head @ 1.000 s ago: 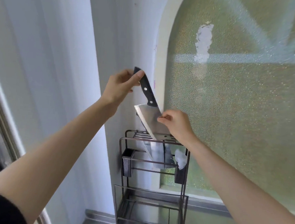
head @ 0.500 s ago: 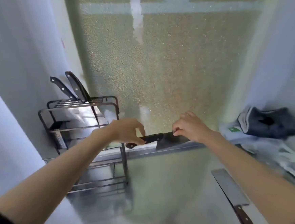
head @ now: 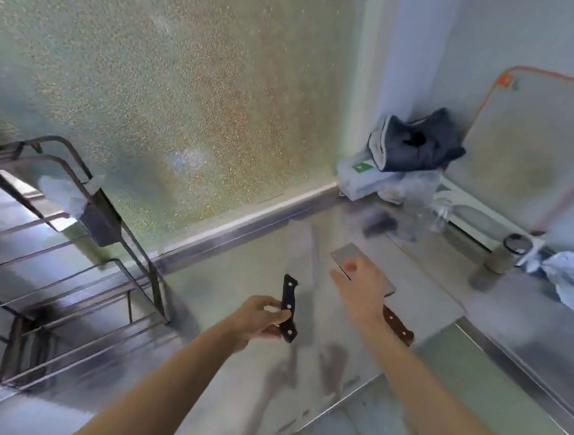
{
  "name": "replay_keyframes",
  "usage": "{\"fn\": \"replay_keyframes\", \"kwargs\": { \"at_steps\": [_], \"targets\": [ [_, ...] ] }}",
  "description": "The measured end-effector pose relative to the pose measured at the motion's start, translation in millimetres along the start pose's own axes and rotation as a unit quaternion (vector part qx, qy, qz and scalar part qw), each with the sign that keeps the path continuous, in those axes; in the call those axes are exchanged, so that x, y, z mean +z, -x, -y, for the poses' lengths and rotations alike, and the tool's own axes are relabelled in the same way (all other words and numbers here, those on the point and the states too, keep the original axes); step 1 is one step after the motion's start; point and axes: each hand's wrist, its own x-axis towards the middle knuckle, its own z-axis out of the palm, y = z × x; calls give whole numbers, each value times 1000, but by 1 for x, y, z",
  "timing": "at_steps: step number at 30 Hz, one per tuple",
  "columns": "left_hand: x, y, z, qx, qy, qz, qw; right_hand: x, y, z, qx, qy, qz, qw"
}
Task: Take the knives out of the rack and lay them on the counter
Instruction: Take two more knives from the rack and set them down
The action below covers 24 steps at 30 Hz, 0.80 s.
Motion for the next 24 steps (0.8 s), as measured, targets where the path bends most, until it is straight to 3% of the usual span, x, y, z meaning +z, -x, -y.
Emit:
{"fn": "replay_keyframes", "kwargs": {
  "at_steps": [3, 5, 7, 10, 14, 18, 20, 24],
  "targets": [
    [19, -11, 10, -7, 62, 21, 998, 17, 32, -25, 173, -225, 156, 946],
    [32, -15, 19, -11, 80, 34, 996, 26, 44, -31, 217, -298, 192, 910],
    [42, -19, 27, -10, 86, 51, 995, 33, 47, -36, 233, -320, 187, 899],
    [51, -27, 37, -9, 72, 71, 995, 40, 43, -47, 251, -311, 165, 902],
    [54, -39, 51, -26, -48, 82, 995, 40, 39, -76, 295, -307, 142, 894],
    [44, -59, 77, 8, -111, -38, 993, 29, 26, -110, 318, -260, 142, 901],
    [38, -73, 87, 28, -200, -80, 976, 27, 19, -127, 312, -209, 152, 914],
    [41, -100, 100, 51, -393, -113, 911, 29, 3, -152, 283, -148, 178, 931]
  ]
}}
